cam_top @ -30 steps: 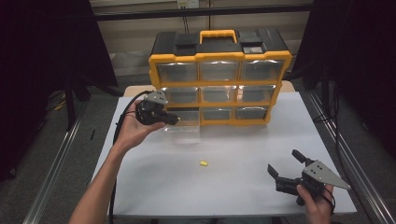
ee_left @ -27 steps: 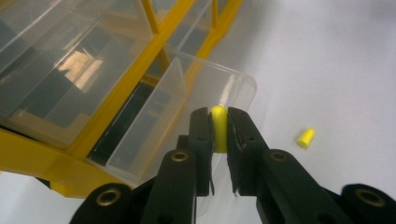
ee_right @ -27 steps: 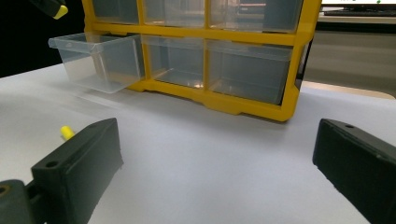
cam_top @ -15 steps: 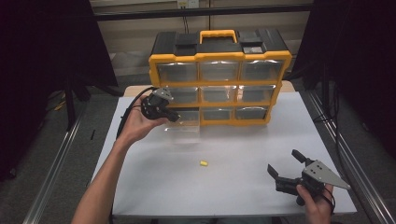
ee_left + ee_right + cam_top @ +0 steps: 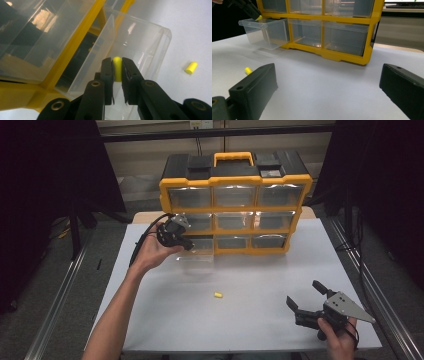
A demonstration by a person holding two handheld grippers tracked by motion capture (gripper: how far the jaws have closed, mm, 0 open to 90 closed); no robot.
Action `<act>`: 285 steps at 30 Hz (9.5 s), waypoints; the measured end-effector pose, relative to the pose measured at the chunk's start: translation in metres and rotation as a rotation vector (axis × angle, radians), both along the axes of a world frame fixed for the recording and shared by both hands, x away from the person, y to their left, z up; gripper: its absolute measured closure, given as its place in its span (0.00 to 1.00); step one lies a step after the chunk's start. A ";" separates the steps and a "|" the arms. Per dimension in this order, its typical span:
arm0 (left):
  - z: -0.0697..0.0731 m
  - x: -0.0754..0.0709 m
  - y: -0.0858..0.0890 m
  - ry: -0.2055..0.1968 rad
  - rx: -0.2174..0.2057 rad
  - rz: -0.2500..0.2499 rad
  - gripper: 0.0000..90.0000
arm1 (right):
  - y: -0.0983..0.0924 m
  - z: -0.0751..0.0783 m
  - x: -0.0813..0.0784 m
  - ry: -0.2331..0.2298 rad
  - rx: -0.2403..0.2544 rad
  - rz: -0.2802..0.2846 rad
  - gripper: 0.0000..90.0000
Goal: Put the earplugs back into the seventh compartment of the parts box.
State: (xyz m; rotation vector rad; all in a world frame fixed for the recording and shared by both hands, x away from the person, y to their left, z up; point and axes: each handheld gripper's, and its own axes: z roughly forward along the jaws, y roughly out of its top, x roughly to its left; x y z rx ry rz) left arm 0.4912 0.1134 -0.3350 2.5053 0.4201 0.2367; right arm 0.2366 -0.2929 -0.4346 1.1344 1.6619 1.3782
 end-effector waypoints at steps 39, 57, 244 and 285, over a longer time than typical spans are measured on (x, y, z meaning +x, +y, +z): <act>-0.005 -0.002 0.011 -0.103 -0.077 0.080 0.17 | 0.000 0.000 0.000 0.001 -0.001 0.001 0.01; -0.003 -0.029 0.041 -0.168 -0.285 0.129 0.05 | 0.000 0.000 -0.001 0.003 0.002 -0.003 0.01; -0.043 -0.097 -0.022 0.001 -0.212 -0.232 0.90 | 0.001 0.000 -0.002 -0.003 -0.002 0.005 0.01; 0.006 -0.088 0.021 -0.059 -0.306 -0.147 0.90 | 0.001 0.000 -0.002 -0.003 -0.004 0.000 0.01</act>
